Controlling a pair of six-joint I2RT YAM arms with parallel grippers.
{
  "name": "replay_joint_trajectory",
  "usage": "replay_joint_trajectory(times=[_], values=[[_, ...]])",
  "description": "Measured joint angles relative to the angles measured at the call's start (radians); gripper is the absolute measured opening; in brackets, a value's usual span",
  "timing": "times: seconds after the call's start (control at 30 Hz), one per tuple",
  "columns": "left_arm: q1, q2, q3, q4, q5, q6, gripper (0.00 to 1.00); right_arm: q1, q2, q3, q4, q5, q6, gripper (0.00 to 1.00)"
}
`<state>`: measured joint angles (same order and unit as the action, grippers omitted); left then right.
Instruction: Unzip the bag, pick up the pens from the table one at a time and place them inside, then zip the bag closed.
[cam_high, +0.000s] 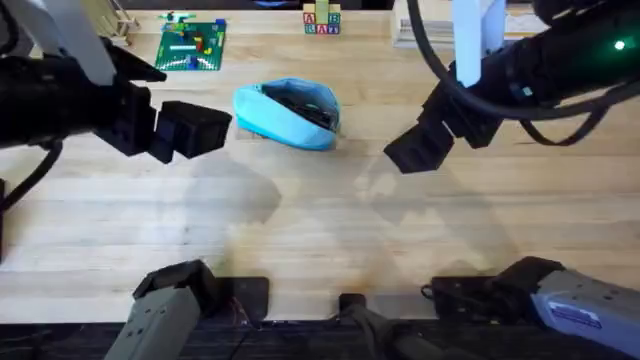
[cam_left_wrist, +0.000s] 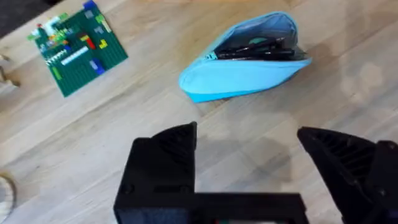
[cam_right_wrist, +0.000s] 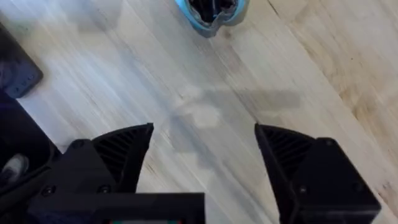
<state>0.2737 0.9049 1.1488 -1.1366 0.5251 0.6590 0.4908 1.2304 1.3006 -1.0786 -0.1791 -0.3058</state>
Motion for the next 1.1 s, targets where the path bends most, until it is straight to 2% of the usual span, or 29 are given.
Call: replay_joint_trajectory(times=[0.23,1.1], values=[[0.000,-0.062,0.000,-0.007,-0.020,-0.003,0.995,0.000,0.000,0.000,0.000,0.000,0.000,0.998],[0.000,-0.061,0.000,-0.027,-0.024,-0.016,0.995,0.000,0.000,0.000,0.000,0.000,0.000,0.998]])
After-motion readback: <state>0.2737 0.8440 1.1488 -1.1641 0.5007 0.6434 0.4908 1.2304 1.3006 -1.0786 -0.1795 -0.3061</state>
